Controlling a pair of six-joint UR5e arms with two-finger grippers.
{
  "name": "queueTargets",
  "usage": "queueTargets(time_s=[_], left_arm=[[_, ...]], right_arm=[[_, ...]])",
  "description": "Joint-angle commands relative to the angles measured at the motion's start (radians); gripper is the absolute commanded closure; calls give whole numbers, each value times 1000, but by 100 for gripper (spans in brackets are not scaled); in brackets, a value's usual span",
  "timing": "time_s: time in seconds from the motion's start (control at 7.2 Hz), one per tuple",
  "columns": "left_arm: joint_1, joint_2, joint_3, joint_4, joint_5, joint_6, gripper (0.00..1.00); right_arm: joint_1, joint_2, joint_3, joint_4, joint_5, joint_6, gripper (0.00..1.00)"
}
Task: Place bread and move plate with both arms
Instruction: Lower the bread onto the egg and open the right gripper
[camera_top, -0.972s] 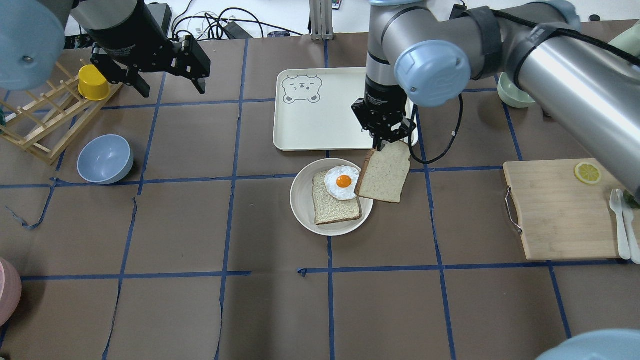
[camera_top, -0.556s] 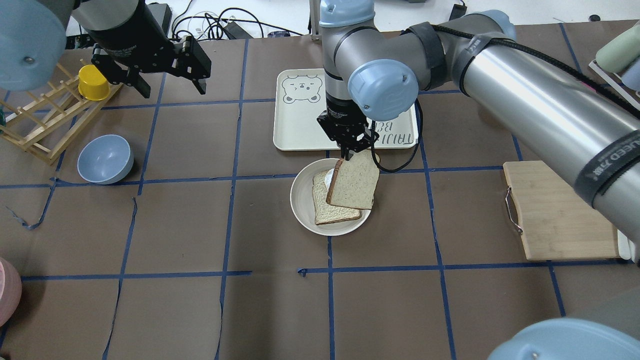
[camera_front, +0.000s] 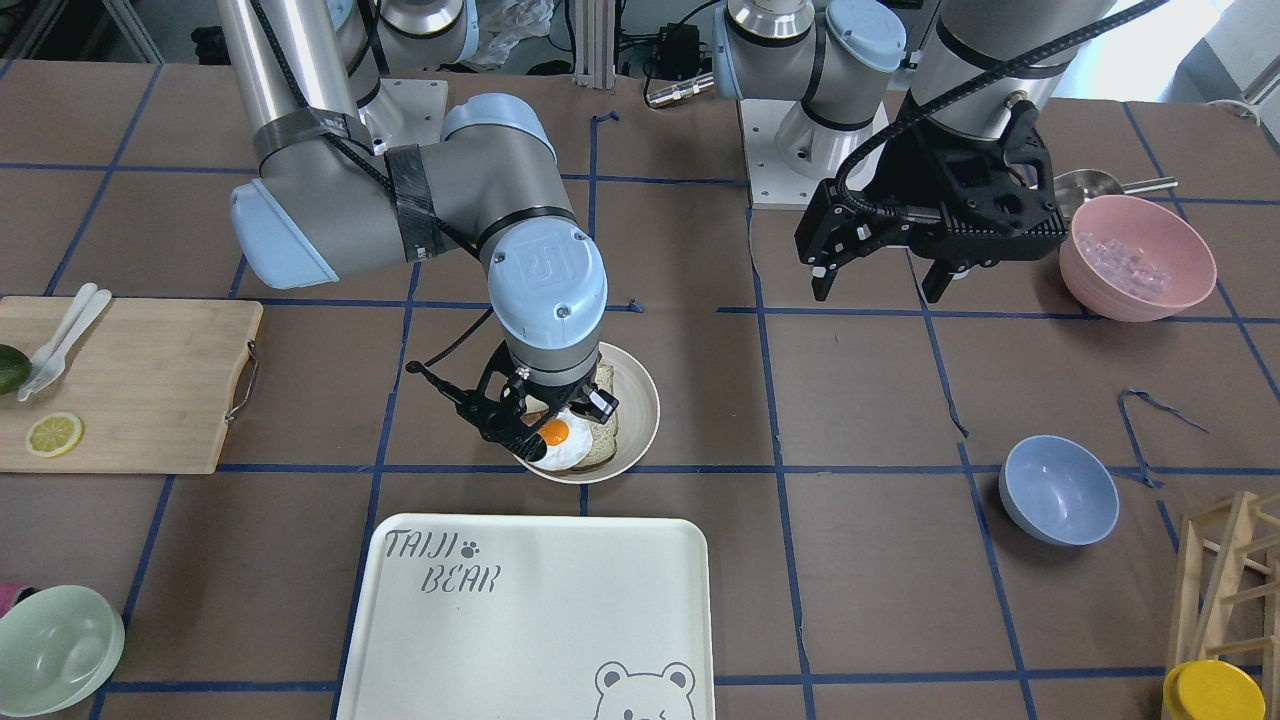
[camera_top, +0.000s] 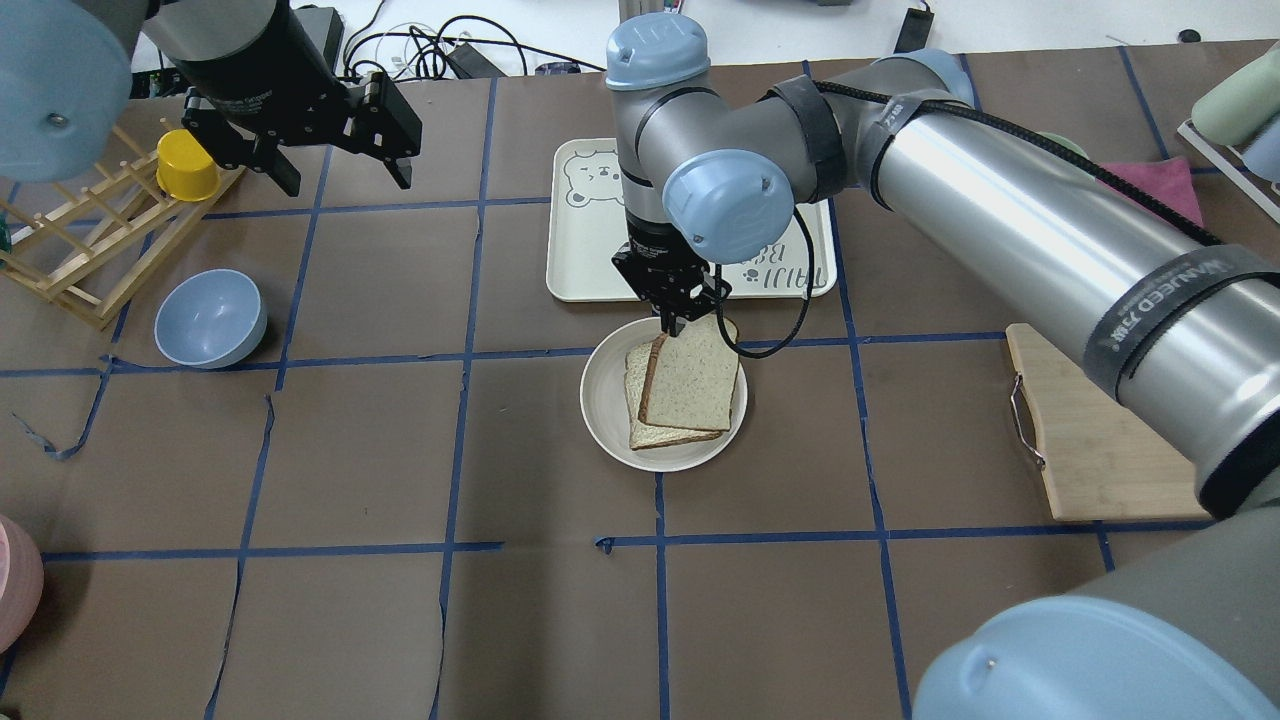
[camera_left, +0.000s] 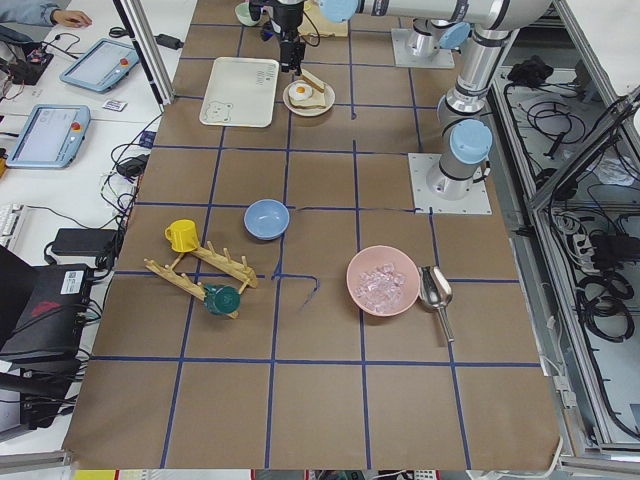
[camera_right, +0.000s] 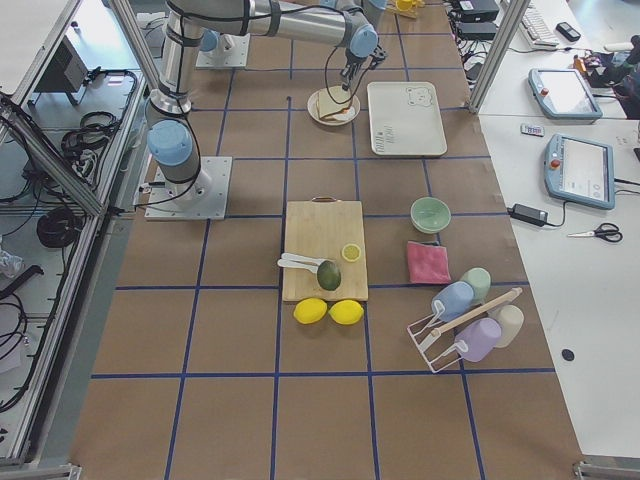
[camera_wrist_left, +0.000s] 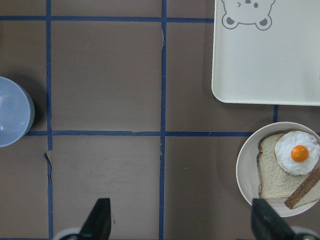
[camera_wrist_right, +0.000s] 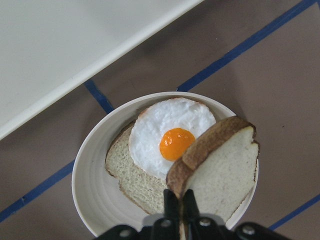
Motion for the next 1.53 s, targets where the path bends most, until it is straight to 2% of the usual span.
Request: queueTargets(time_s=[0.0, 0.14, 0.28, 0.42, 0.97, 1.11, 1.25, 1.39], left_arm=[[0, 0, 0, 0, 0, 0, 0], [0, -1, -1, 0, 0, 0, 0], [0, 0, -2, 0, 0, 0, 0], [0, -1, -2, 0, 0, 0, 0], [0, -1, -2, 0, -2, 0, 0], [0, -1, -2, 0, 0, 0, 0], [-1, -1, 0, 0, -2, 0, 0], [0, -3, 0, 0, 0, 0, 0]], right_arm=[[5, 15, 1, -11, 2, 4, 100], [8, 17, 1, -18, 4, 11, 81], [8, 21, 3, -26, 30, 8, 72], [9, 30, 3, -52, 62, 11, 68], [15, 15, 10, -52, 42, -22, 53], [-6, -29, 18, -49, 41, -129, 13], [-38, -81, 18, -40, 38, -283, 0], [-102, -133, 20, -23, 38, -415, 0]])
